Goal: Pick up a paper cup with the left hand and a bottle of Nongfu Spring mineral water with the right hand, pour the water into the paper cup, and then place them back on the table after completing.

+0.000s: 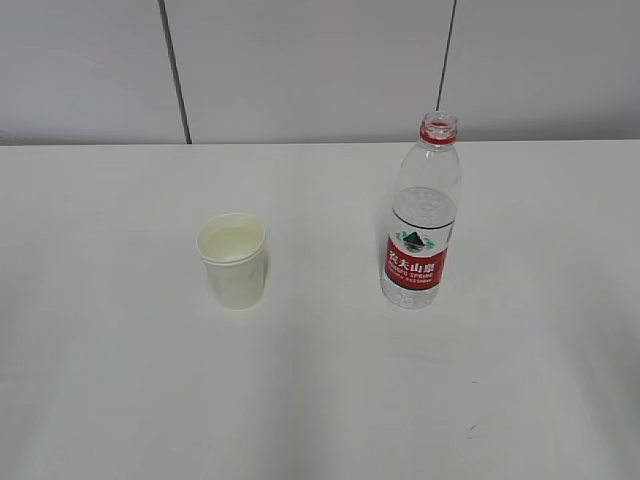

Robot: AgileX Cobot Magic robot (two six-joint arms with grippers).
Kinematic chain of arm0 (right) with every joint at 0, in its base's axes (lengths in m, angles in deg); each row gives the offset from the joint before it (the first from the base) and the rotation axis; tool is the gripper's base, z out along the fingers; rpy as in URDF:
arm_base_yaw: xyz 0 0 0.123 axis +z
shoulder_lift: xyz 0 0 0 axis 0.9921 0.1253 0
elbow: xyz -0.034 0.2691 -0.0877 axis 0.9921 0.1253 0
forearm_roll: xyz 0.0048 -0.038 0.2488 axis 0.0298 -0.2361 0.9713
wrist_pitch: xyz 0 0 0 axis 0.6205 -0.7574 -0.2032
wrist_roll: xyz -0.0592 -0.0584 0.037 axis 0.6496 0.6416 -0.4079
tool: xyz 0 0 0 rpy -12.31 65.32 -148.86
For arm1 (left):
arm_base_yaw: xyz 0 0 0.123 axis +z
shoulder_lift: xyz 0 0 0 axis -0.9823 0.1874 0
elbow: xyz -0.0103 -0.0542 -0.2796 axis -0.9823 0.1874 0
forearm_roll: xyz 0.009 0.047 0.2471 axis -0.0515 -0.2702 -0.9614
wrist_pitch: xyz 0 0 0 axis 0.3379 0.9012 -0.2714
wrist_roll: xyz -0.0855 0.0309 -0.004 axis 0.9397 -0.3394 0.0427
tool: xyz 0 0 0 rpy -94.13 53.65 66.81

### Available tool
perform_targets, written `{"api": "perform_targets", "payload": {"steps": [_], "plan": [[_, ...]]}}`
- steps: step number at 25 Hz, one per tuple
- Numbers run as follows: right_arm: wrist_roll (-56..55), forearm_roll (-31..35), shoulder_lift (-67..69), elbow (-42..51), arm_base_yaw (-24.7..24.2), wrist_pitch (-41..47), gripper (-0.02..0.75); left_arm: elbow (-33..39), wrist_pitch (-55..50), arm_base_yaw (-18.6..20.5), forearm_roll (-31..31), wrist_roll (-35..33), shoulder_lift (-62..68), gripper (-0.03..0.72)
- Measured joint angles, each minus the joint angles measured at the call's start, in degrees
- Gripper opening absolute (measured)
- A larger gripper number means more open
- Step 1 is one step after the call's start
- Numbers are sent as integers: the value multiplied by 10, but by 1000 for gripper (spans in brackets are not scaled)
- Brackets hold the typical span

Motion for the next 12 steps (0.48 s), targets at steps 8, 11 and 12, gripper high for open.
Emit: {"api": "perform_targets", "payload": {"steps": [8, 11, 12], "plan": [[0, 0, -104, 5, 0, 14, 587, 17, -10, 0, 1, 0, -114, 490], [1, 0, -150, 5, 0, 16, 587, 19, -9, 0, 2, 0, -144, 490], [1, 0, -168, 5, 0, 17, 587, 19, -9, 0, 2, 0, -156, 490]]}}
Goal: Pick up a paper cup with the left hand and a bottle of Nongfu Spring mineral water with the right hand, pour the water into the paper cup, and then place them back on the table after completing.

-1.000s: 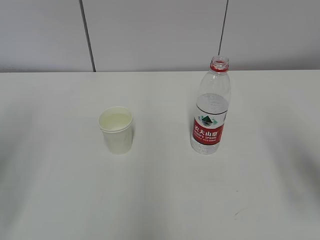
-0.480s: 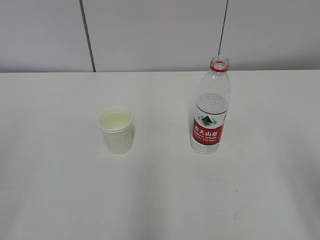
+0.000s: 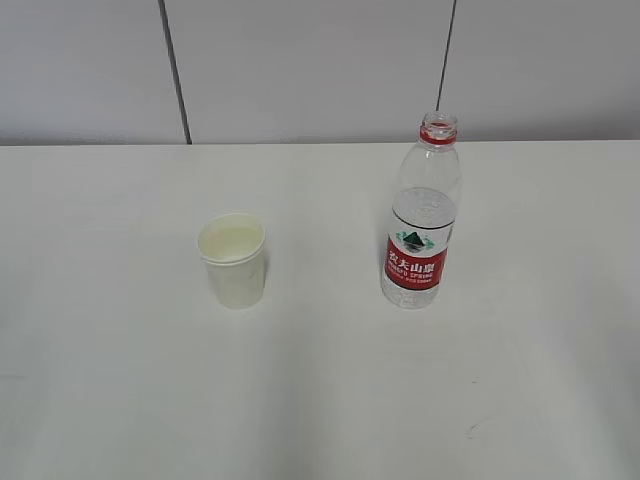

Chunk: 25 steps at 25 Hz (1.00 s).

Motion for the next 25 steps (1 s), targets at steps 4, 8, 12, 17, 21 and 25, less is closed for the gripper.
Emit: {"api": "perform_targets", "payload": {"steps": [4, 8, 12, 17, 21, 25], "plan": [[0, 0, -72, 0, 0, 2, 587, 2, 4, 0, 0, 0, -46, 490], [0, 0, -138, 0, 0, 6, 587, 9, 19, 0, 1, 1, -54, 490], [0, 0, -187, 0, 0, 7, 587, 21, 38, 0, 3, 1, -54, 490], [0, 0, -220, 0, 0, 10, 587, 21, 42, 0, 3, 1, -54, 489], [0, 1, -220, -6, 0, 51, 587, 21, 42, 0, 3, 2, -54, 489], [0, -4, -220, 0, 0, 101, 587, 22, 42, 0, 3, 2, -54, 482]]}}
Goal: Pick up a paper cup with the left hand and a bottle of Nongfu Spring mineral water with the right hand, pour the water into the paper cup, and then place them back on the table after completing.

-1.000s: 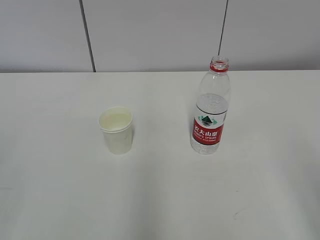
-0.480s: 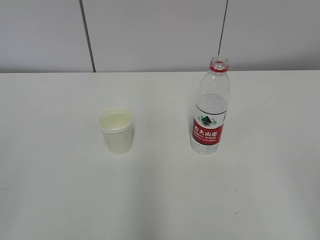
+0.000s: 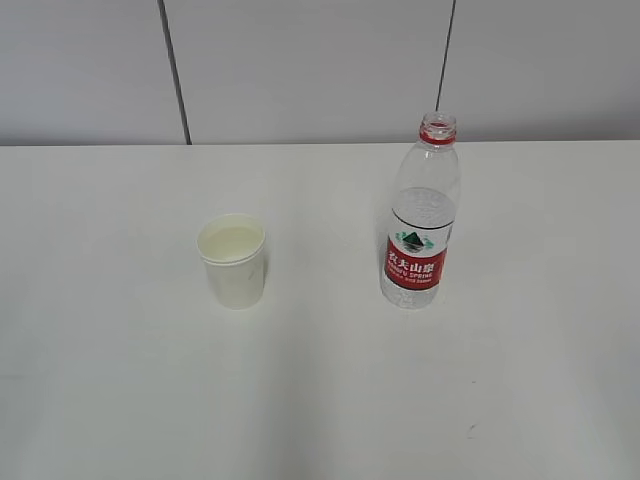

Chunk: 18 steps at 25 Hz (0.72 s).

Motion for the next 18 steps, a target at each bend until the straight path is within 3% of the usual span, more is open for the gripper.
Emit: {"api": "perform_targets", "payload": {"steps": [18], "plan": [[0, 0, -1, 1, 0, 7, 587, 0, 0, 0, 0, 0, 0, 459]]}}
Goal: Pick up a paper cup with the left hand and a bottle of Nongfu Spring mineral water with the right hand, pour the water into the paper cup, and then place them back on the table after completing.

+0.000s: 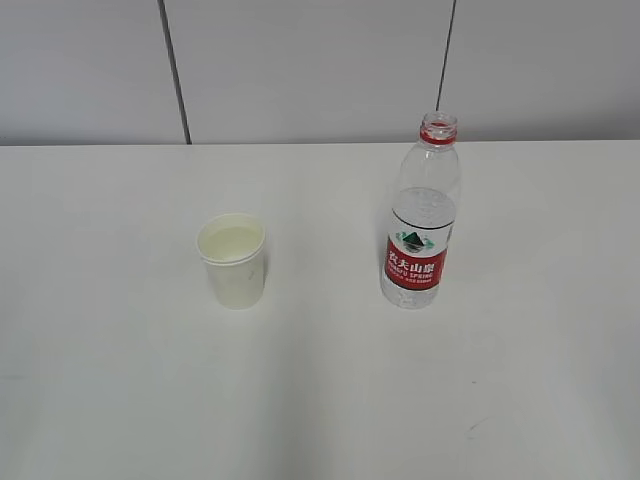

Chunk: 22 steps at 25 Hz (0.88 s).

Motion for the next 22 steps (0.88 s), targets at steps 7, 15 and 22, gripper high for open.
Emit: {"api": "perform_targets", "payload": {"steps": [7, 15, 22], "plan": [[1, 0, 0, 0, 0, 0, 587, 0, 0, 0, 0, 0, 0, 450], [1, 0, 0, 0, 0, 0, 587, 0, 0, 0, 0, 0, 0, 447], [1, 0, 0, 0, 0, 0, 587, 0, 0, 0, 0, 0, 0, 447]]}}
